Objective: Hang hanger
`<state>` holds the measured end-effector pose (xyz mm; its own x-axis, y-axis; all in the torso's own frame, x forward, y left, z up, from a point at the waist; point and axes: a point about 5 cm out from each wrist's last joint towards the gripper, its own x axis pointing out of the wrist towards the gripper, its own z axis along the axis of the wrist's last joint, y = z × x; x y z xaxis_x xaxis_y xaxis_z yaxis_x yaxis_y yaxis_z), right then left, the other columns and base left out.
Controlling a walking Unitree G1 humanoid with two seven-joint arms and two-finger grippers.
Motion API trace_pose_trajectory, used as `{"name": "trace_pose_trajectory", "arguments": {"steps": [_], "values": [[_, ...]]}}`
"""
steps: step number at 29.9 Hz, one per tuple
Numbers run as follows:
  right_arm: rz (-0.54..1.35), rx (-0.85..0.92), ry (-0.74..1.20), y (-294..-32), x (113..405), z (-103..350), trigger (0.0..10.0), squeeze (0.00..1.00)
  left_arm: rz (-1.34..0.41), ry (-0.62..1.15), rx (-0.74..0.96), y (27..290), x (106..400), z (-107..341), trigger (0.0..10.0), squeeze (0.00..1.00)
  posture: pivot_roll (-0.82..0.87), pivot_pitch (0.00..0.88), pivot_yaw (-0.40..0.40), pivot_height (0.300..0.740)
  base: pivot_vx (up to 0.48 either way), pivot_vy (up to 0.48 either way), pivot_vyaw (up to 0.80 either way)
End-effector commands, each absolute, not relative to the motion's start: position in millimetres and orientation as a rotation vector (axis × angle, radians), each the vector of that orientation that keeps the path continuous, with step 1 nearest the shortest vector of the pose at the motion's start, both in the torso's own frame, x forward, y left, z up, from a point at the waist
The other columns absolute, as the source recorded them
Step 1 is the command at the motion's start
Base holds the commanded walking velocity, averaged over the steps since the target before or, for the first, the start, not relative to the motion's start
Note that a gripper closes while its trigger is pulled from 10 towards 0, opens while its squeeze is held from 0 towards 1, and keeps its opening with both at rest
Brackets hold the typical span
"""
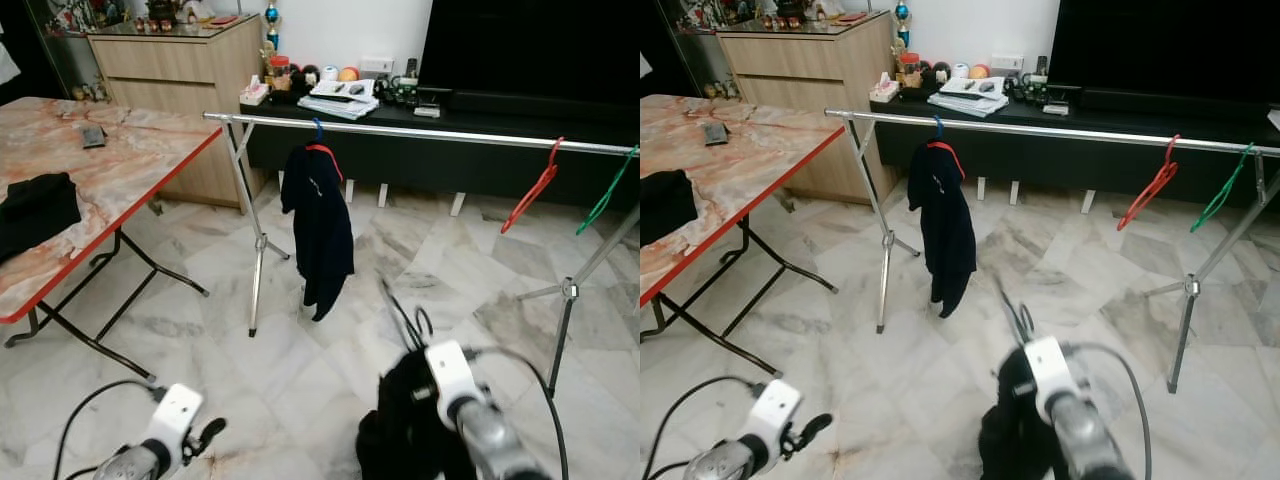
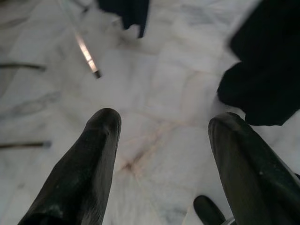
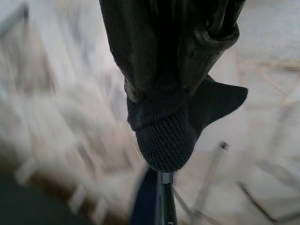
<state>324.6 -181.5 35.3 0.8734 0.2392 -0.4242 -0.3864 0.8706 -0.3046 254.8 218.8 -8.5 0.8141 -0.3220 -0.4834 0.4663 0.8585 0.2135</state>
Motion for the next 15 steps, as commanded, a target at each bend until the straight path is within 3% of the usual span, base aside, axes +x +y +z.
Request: {"name": "trace_pose_trajectory", "arguments": {"steps": [1,6,15], "values": [[0.411,-0.416,0.325,-175.1,333.1,49.3,10.0,0.00,-0.472,0.440,0.360,221.6,259.9,-1.4,10.0,0.00,0.07,0.005,0.006,0.740,0.000,0.000,0.00],[0.723,-0.489,0.255,-162.5,349.1,85.1,10.0,0.00,-0.647,0.361,0.400,200.9,275.9,19.0,10.0,0.00,0.07,0.008,-0.005,0.740,0.000,0.000,0.00],[0.932,-0.505,0.171,-139.5,357.8,114.5,10.0,0.00,-0.730,0.315,0.385,181.8,280.9,28.2,10.0,0.00,0.07,0.013,-0.019,0.740,0.000,0.000,0.00]]}}
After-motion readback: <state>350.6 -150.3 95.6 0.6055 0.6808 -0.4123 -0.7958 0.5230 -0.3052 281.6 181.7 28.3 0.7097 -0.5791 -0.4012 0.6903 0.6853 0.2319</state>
